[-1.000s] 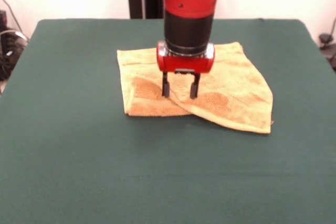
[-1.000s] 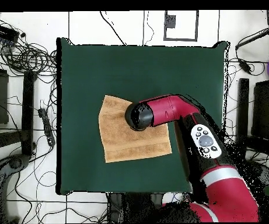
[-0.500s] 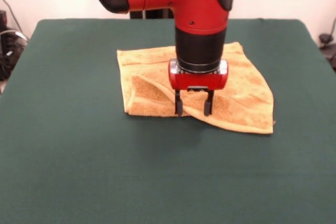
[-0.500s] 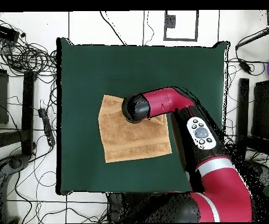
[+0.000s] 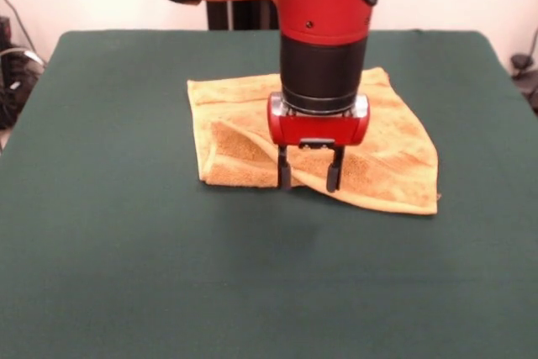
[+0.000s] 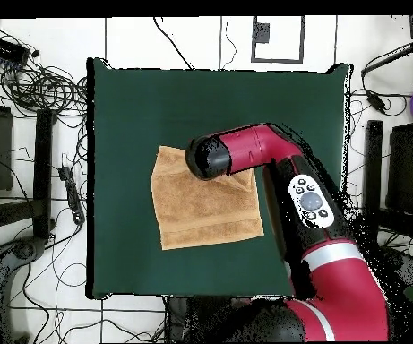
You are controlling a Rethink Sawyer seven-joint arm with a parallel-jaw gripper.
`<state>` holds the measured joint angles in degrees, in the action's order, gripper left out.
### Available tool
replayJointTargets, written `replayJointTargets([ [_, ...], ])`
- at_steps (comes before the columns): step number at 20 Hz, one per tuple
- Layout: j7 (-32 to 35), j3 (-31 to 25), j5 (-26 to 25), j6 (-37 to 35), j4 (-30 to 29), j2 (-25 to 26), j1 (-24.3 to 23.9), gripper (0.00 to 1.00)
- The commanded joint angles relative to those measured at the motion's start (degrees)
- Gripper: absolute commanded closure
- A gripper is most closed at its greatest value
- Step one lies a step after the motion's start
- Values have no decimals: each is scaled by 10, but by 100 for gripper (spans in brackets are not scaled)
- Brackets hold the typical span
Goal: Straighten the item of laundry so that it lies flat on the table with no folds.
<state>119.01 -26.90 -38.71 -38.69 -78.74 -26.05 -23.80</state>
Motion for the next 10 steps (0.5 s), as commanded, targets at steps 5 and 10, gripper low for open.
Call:
replayJointTargets([
  [5, 29, 32, -6, 8, -72, -70, 46, 0],
  [10, 243, 132, 67, 47, -172, -118, 55, 0],
])
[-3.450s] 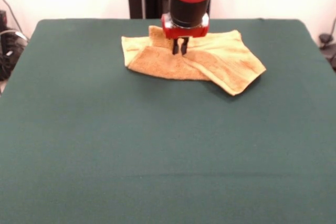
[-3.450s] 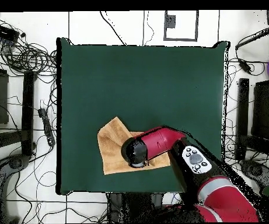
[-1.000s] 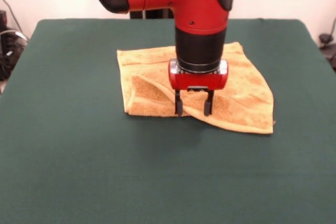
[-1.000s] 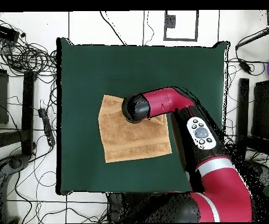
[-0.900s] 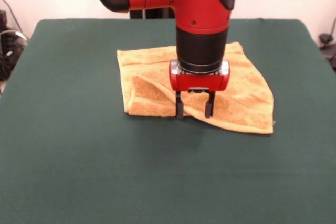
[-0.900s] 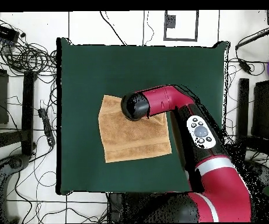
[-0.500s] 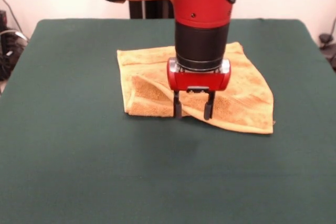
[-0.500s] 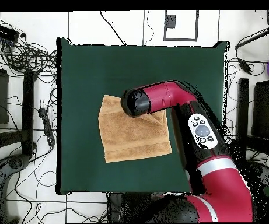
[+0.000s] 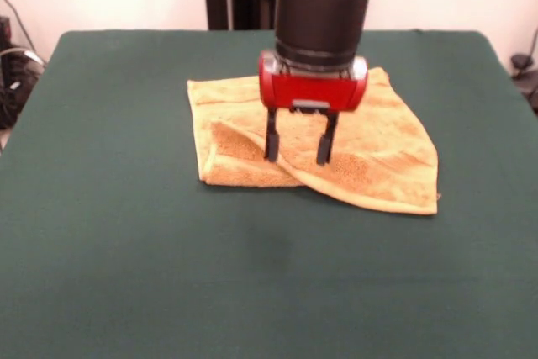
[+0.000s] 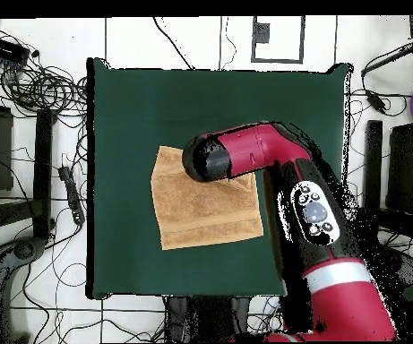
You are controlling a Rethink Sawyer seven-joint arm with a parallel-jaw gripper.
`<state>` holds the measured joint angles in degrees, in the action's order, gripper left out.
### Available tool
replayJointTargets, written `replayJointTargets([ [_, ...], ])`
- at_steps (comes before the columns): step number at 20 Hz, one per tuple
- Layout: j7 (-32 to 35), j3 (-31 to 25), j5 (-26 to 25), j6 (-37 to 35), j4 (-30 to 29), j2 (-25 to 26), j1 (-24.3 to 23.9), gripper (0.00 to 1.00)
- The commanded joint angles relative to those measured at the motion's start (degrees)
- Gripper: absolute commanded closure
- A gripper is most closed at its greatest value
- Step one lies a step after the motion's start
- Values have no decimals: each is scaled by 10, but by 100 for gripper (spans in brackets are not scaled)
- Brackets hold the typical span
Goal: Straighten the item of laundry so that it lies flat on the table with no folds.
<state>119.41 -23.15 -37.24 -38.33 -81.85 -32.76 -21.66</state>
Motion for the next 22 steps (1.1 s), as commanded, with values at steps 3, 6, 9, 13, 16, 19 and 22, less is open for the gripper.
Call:
replayJointTargets([
  [3, 319, 161, 97, 47, -170, -61, 45, 0],
  [6, 350, 223, 119, 60, -182, -63, 53, 0],
  [9, 360, 263, 120, 89, -173, -42, 56, 0],
  [13, 425, 302, 157, 101, -168, 4, 76, 0],
  [16, 508, 343, 190, 130, -172, 29, 114, 0],
  [19, 531, 369, 216, 135, -166, 42, 140, 0],
  [22, 529, 376, 238, 130, -162, 50, 151, 0],
])
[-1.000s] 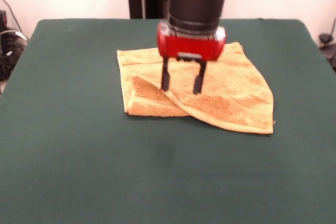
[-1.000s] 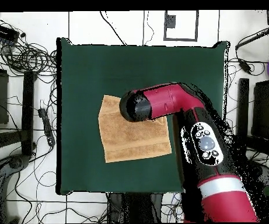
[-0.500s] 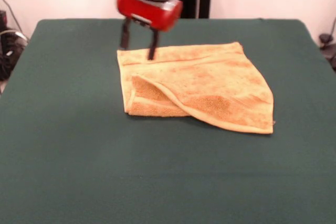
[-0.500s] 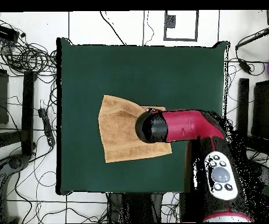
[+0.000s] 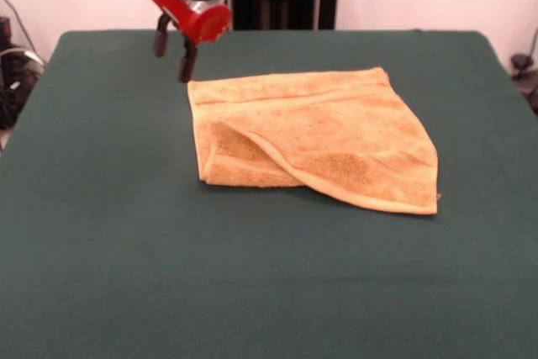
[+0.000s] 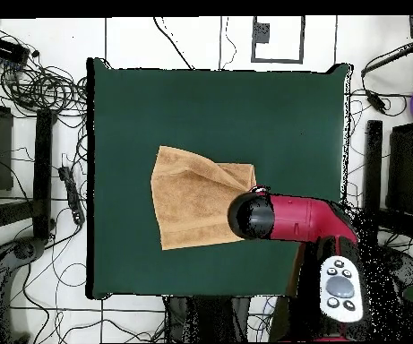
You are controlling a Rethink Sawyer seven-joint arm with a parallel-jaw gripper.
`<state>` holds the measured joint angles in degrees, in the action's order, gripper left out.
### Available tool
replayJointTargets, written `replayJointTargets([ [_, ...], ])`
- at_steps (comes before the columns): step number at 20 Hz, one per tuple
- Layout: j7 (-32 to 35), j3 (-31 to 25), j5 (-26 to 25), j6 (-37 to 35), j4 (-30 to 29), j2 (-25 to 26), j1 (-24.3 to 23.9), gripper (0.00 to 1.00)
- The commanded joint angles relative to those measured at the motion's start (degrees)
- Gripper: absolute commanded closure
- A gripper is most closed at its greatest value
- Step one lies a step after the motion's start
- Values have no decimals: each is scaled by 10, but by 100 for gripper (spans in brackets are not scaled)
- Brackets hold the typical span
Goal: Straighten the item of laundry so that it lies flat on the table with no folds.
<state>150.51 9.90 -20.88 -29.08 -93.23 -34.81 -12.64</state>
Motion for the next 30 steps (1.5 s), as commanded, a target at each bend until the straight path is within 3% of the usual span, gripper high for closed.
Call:
replayJointTargets([
  [1, 227, 52, 80, 44, -48, 75, 69, 0],
  [5, 256, 70, 111, 52, -56, 79, 100, 0],
  [8, 238, 85, 118, 15, -32, 74, 117, 0],
  [19, 169, 92, 140, -13, 21, 83, 121, 0],
  [24, 164, 79, 147, 36, 31, 112, 110, 0],
  [30, 153, 92, 155, -20, 48, 99, 128, 0],
])
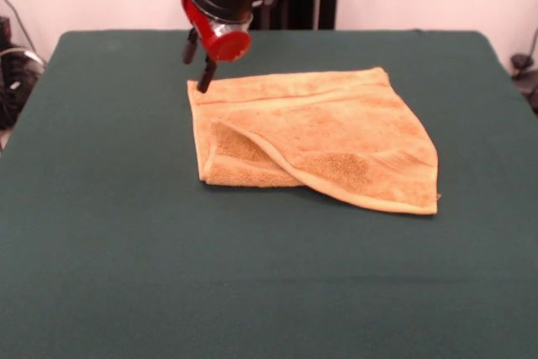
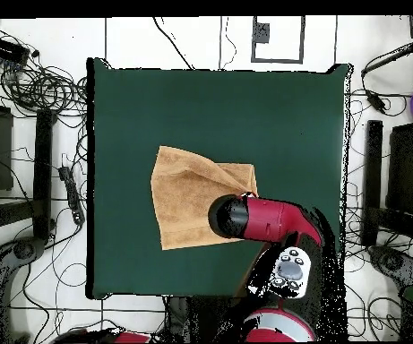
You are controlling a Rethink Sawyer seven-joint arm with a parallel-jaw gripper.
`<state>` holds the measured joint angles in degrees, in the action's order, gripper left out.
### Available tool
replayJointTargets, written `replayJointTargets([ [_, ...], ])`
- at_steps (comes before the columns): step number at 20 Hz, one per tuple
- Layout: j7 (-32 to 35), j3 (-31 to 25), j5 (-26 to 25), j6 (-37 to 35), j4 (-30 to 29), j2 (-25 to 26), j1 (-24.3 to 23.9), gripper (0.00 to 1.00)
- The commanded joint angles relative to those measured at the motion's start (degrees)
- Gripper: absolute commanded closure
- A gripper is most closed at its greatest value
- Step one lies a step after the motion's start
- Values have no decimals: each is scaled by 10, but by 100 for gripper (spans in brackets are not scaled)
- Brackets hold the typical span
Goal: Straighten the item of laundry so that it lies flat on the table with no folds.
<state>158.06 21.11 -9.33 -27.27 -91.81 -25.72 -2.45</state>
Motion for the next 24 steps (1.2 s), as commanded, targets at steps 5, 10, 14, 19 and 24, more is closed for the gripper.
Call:
replayJointTargets([
  [5, 96, -21, 62, -51, 43, 18, 41, 0],
  [10, 100, -26, 78, -50, 49, 25, 48, 0],
  [14, 105, -24, 96, -58, 56, 30, 57, 0],
  [19, 103, -34, 108, 11, 58, 72, 51, 0],
  [24, 83, -38, 97, 57, 51, 114, 33, 0],
])
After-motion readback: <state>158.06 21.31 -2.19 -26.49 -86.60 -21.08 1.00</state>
